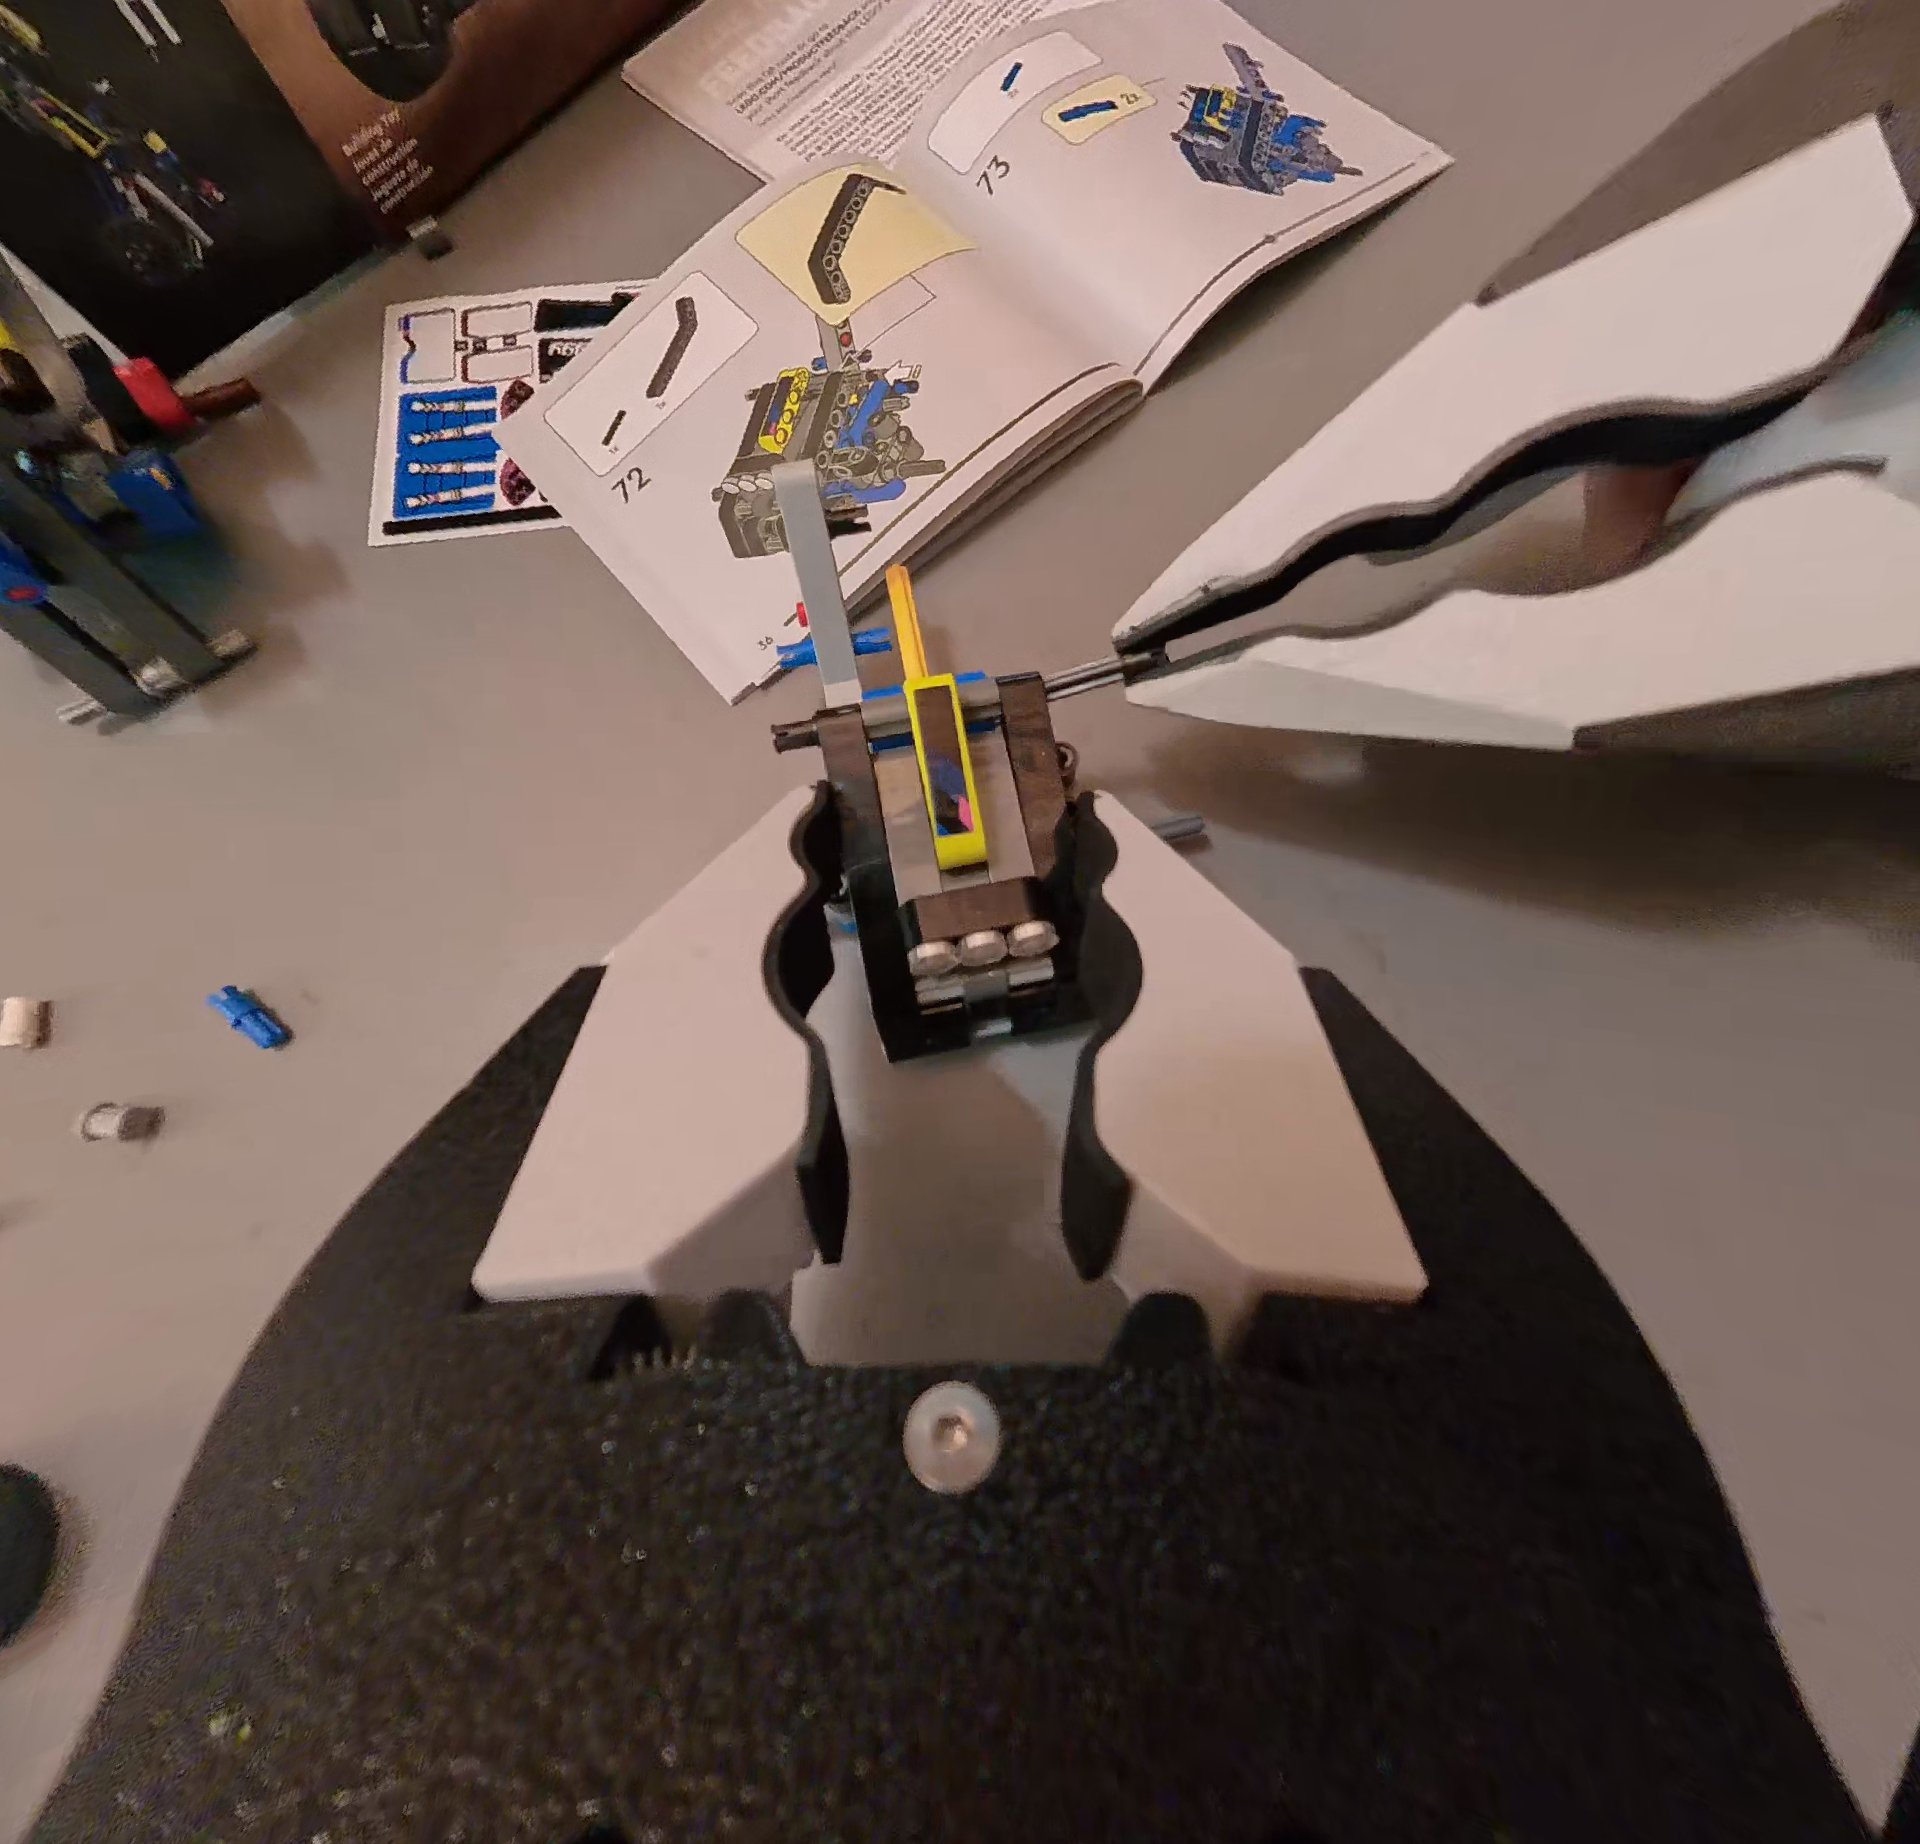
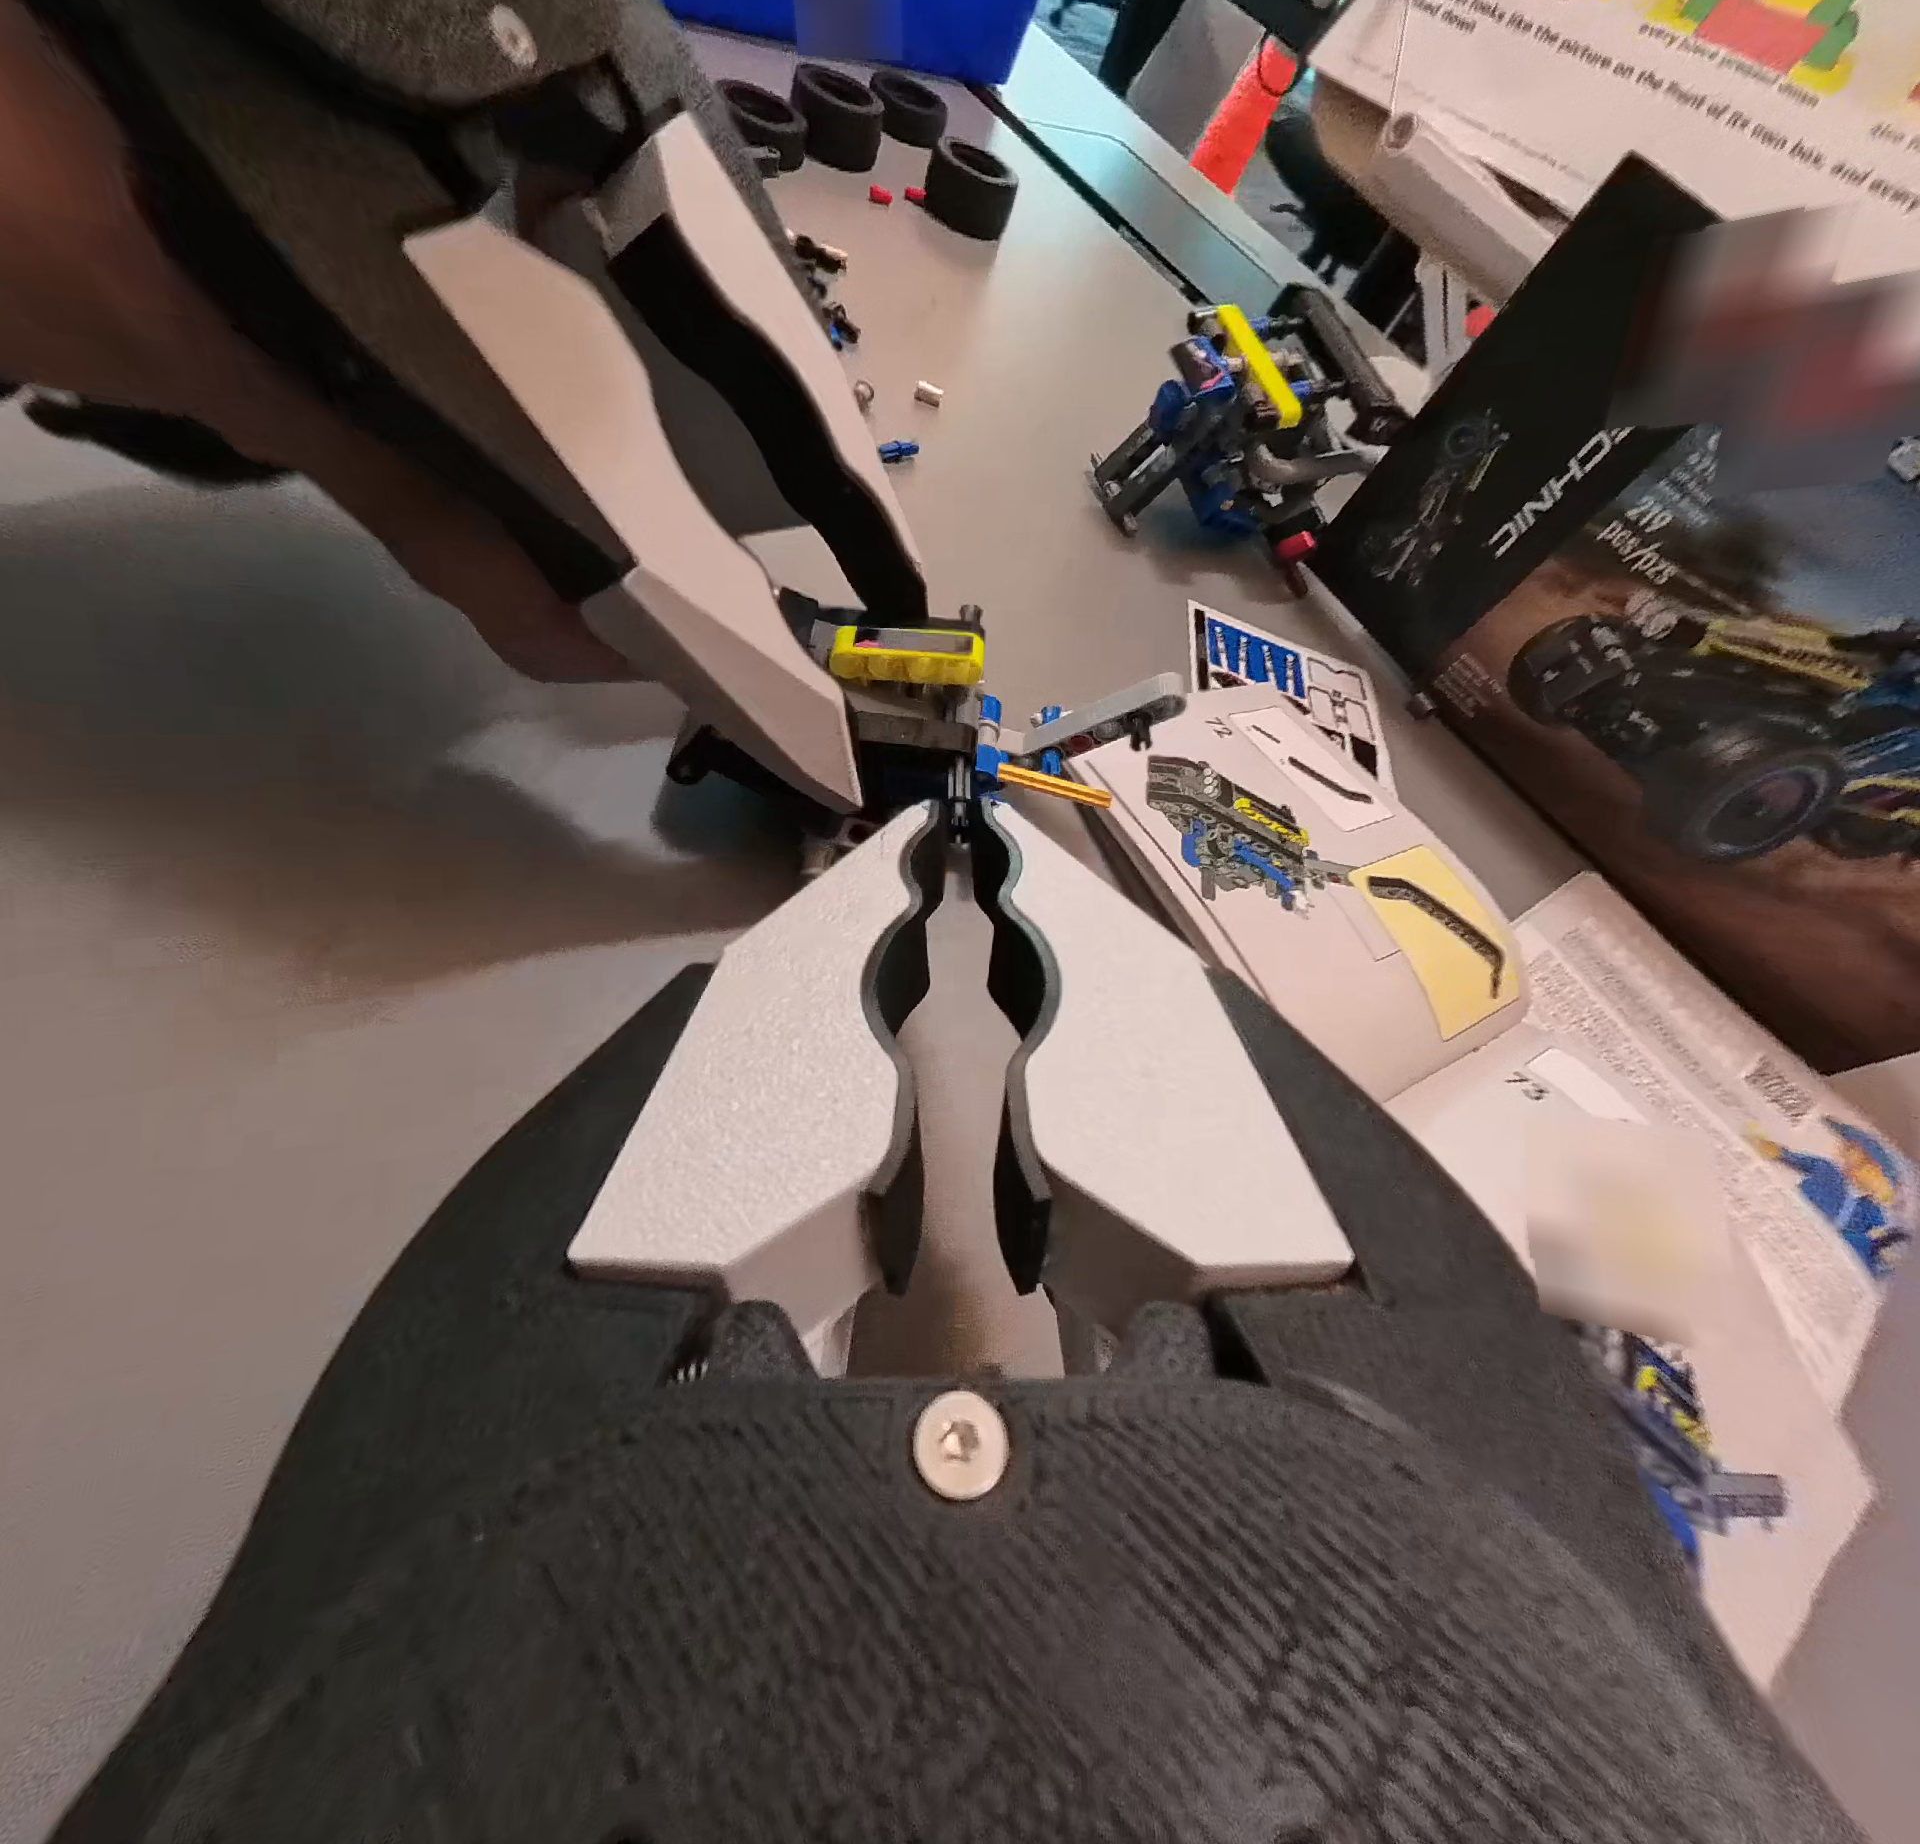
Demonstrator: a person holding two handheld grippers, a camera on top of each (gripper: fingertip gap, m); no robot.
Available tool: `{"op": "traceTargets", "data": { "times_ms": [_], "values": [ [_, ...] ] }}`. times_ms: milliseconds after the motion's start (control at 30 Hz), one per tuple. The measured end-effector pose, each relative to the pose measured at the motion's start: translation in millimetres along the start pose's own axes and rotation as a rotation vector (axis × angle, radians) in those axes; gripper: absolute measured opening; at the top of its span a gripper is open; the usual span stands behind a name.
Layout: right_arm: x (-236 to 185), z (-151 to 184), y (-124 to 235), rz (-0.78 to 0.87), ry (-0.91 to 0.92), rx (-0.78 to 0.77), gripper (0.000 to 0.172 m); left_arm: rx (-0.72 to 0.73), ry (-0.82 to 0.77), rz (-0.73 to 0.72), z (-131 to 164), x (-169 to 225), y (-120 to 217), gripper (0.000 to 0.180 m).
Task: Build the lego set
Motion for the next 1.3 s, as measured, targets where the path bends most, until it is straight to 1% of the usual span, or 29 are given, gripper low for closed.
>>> {"op": "traceTargets", "data": {
  "times_ms": [33, 133, 167, 233, 333, 367, 400, 467, 500, 567, 600, 633, 733, 833, 967, 1033, 1133, 1233, 1300],
  "values": [
    [-1, 1, -1, 0.007, 0.040, -0.011, 0.002, 0.003, 0.014, 0.011, 0, -1, 0, 0.042],
    [-3, -1, -2, 0.029, 0.147, -0.018, 0.002, 0.010, 0.026, 0.027, 1, -3, 1, 0.042],
    [-3, -1, -2, 0.032, 0.135, -0.011, 0.002, 0.011, 0.033, 0.030, 1, -3, 1, 0.041],
    [-2, -1, -3, 0.014, 0.053, 0.007, 0.002, 0.017, 0.007, 0.020, 1, -4, 1, 0.042],
    [2, -1, -4, -0.021, -0.057, -0.005, 0.003, 0.017, -0.054, -0.024, 1, -3, 0, 0.042],
    [2, 1, -5, -0.020, -0.059, -0.022, 0.003, 0.018, -0.057, -0.026, 1, -4, 0, 0.042],
    [1, 1, -6, -0.012, -0.010, -0.027, 0.002, 0.020, -0.042, -0.018, 1, -5, 1, 0.042],
    [-3, -3, -7, 0.005, 0.181, -0.046, 0.002, 0.026, 0.004, 0.008, 2, -6, 1, 0.041],
    [-4, -5, -7, 0.014, 0.239, -0.052, 0.002, 0.028, 0.010, 0.014, 2, -7, 1, 0.041],
    [-5, -6, -9, 0.022, 0.298, -0.044, 0.002, 0.034, 0.023, 0.017, 2, -8, 2, 0.041],
    [-4, -6, -9, 0.019, 0.273, -0.038, 0.002, 0.040, 0.036, 0.022, 3, -9, 2, 0.041],
    [-3, -6, -9, 0.002, 0.181, -0.027, 0.002, 0.044, 0.043, 0.026, 3, -10, 2, 0.041],
    [6, -3, -9, -0.086, -0.187, -0.024, 0.003, 0.050, 0.010, 0.015, 3, -9, 2, 0.042],
    [9, -2, -10, -0.119, -0.359, -0.038, 0.003, 0.057, -0.003, 0.012, 3, -9, 1, 0.041],
    [12, 1, -10, -0.160, -0.657, 0.004, 0.002, 0.068, 0.008, 0.018, 4, -9, 2, 0.041],
    [14, 3, -11, -0.180, -0.770, 0.018, 0.002, 0.072, 0.004, 0.016, 4, -9, 2, 0.042],
    [14, 4, -12, -0.196, -0.861, 0.028, 0.002, 0.091, -0.011, 0.013, 4, -10, 3, 0.042],
    [12, 6, -12, -0.228, -1.016, 0.061, 0.001, 0.109, -0.044, 0.010, 6, -10, 5, 0.042],
    [11, 7, -13, -0.220, -1.048, 0.069, 0.001, 0.121, -0.048, 0.008, 7, -10, 6, 0.042]
  ]
}}
Point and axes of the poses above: each gripper's, where its closed fingertips meet, y back along the fingers, z out of its underside, x = y × z across the jaws, the point moved 5 cm from there along y, back along the fingers, and after that the axes turned 10 degrees about x, right-handed, at the moved point
